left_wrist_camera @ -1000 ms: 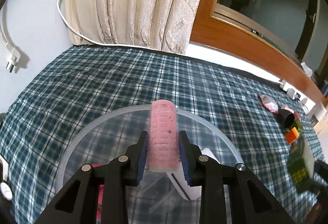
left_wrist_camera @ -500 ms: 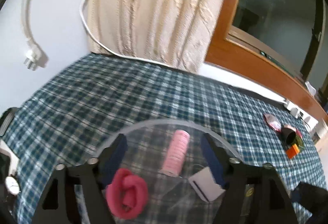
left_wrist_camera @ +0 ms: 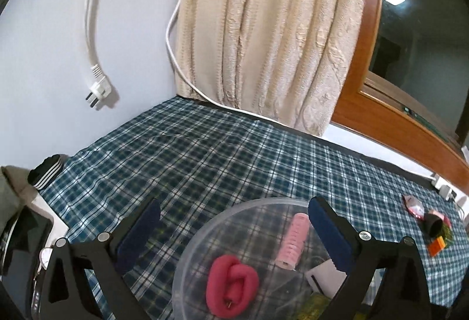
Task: Organize objects
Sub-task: 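Lift both open tools away from the filled bowl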
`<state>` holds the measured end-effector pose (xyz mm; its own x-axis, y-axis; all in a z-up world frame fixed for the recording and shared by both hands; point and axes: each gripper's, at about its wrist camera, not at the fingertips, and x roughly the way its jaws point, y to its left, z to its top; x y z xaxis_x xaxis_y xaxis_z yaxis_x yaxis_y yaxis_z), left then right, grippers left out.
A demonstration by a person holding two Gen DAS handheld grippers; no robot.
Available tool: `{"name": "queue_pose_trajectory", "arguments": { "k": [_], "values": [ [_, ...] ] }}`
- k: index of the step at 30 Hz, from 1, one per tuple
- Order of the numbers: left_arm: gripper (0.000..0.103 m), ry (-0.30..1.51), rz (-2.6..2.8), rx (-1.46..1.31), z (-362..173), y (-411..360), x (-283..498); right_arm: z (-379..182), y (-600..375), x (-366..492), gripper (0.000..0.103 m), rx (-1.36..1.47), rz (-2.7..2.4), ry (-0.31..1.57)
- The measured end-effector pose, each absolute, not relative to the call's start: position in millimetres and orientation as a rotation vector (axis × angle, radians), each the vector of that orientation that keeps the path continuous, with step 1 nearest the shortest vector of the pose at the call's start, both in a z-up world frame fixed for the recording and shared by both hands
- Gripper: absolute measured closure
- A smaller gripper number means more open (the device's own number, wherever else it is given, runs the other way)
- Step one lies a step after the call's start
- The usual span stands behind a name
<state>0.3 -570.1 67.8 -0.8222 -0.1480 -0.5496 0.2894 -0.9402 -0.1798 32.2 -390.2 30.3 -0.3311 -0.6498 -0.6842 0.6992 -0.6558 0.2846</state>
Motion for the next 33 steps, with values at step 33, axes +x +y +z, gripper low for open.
{"name": "queue_pose_trajectory", "arguments": {
  "k": [33],
  "values": [
    [0.001,0.192,-2.867,0.798,66,-523,0,32,-337,38,0.03,0.962,-2.189,-0.014]
  ]
}}
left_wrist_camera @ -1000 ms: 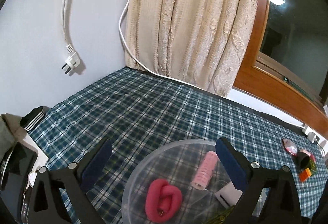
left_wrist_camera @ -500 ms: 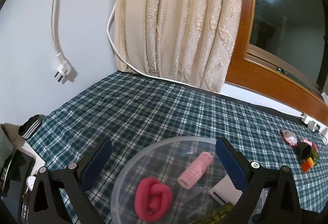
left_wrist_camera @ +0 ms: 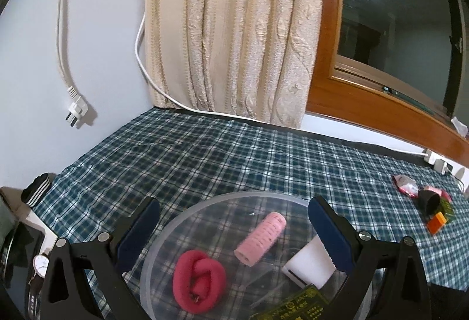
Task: Organize objects
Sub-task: 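Lift both open tools away from the filled bowl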
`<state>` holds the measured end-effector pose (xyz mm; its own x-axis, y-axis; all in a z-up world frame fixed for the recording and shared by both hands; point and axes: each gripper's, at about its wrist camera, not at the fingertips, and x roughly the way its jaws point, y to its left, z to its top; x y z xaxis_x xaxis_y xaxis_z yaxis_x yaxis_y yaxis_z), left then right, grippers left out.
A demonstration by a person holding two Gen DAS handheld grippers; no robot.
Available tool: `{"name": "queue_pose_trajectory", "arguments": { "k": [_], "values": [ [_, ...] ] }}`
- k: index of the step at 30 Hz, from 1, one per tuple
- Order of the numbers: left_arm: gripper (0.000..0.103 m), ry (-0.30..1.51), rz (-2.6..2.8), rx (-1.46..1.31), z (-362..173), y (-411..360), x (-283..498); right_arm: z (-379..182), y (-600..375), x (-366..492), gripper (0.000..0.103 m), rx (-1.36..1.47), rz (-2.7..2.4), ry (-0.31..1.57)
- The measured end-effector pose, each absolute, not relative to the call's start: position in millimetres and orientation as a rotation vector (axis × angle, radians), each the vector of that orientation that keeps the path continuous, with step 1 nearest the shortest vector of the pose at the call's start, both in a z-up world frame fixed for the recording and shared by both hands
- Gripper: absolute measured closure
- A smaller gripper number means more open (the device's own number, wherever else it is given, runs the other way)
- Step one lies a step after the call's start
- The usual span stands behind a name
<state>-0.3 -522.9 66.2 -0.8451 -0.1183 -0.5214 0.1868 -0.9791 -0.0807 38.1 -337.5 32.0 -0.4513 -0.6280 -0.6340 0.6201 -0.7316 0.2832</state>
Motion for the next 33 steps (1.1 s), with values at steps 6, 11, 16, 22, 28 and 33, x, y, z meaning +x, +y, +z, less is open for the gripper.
{"name": "queue_pose_trajectory", "arguments": {
  "k": [6,11,16,22,28,33],
  "values": [
    [0.001,0.135,-2.891,0.805,64,-510,0,28,-325,34,0.025,0.99,-2.232,-0.045],
    [0.001,0.08,-2.889,0.802,63,-502,0,26,-314,31,0.024,1.002,-2.265,-0.068],
    [0.001,0.065,-2.892,0.806,62,-498,0,23,-304,31,0.023,1.018,-2.293,-0.083],
    [0.001,0.023,-2.891,0.821,58,-490,-2,21,-291,29,0.022,1.034,-2.326,-0.104],
    [0.001,0.009,-2.904,0.85,57,-478,-2,20,-275,27,0.018,1.051,-2.368,-0.125],
    [0.001,-0.018,-2.939,0.879,59,-463,1,20,-262,27,0.018,1.066,-2.393,-0.142]
  ]
}}
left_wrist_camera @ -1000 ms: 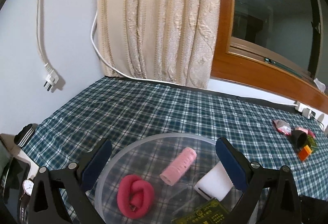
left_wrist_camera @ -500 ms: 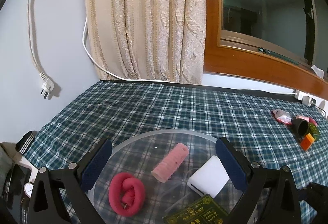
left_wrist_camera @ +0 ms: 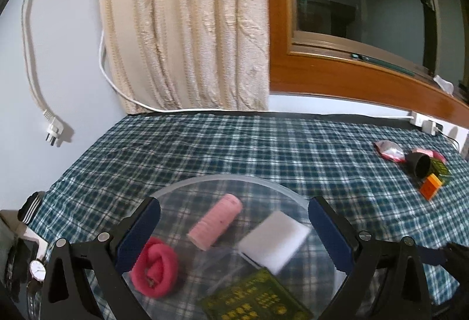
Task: Organize objects
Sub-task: 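Lift both open tools away from the filled bowl, then move both tools toward the orange block and the other green box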
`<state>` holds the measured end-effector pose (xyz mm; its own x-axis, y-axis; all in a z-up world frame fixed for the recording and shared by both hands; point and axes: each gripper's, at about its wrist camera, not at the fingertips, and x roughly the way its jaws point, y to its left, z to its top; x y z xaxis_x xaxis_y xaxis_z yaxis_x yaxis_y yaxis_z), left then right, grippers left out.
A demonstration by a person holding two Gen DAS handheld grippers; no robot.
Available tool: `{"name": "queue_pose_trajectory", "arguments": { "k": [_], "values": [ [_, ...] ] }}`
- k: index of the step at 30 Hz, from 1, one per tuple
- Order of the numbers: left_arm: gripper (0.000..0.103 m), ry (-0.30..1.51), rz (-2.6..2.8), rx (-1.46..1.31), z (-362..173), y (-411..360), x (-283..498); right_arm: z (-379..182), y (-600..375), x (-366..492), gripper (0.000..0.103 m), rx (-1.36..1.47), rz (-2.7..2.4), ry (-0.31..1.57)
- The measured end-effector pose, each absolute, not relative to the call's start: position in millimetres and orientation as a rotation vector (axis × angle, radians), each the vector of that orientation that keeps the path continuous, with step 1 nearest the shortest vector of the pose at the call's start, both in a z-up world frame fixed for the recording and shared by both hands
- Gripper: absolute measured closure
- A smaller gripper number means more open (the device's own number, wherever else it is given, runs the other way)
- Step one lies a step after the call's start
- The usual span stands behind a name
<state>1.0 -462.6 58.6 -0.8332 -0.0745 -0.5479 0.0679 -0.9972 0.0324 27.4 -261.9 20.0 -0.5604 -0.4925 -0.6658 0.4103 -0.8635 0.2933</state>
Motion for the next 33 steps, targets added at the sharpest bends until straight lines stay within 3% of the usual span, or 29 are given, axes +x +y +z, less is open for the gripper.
{"name": "queue_pose_trajectory", "arguments": {
  "k": [33],
  "values": [
    [0.001,-0.165,-3.119,1.144,57,-334,-9,23,-54,-28,0.018,1.19,-2.781,-0.334]
  ]
}}
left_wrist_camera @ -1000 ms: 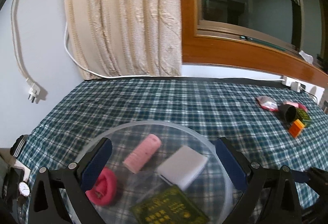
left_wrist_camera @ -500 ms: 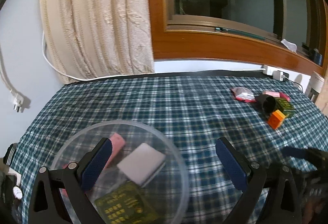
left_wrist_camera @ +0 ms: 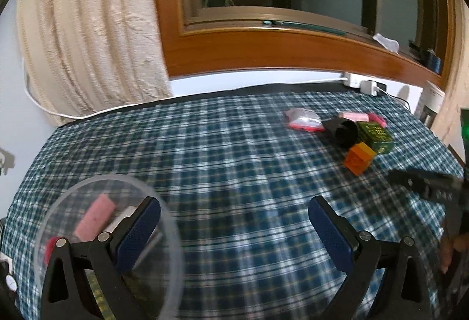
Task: Organize objects
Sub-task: 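Move both tools toward the orange block and the other green box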
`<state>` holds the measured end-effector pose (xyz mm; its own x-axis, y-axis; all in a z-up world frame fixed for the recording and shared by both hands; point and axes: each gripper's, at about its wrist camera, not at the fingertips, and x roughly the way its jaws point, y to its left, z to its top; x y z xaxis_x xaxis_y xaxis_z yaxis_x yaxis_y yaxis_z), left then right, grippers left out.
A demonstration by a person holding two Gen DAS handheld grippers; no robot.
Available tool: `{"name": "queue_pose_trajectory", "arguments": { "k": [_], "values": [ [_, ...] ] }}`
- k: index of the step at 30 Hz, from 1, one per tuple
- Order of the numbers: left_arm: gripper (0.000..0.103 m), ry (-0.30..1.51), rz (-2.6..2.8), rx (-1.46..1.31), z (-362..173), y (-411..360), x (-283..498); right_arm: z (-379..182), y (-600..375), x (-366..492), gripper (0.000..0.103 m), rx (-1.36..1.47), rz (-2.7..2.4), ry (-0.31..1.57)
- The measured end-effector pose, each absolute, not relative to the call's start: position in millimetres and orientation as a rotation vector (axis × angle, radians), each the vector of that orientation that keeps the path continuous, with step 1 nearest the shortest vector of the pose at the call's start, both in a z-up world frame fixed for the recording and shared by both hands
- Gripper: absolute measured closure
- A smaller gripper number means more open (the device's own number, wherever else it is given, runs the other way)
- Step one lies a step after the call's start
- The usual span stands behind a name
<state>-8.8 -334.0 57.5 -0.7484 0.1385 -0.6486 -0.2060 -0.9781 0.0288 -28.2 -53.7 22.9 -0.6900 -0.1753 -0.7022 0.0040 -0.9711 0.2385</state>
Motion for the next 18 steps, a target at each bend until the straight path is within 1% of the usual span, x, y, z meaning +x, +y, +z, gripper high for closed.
{"name": "queue_pose_trajectory", "arguments": {
  "k": [6,18],
  "values": [
    [0.001,0.165,2.723,-1.044,53,-312,-13,22,-33,-57,0.017,1.222,-2.789,-0.396],
    [0.001,0.176,2.694,-1.087,44,-295,-20,19,-28,-107,0.017,1.255,-2.822,-0.375]
  ]
}}
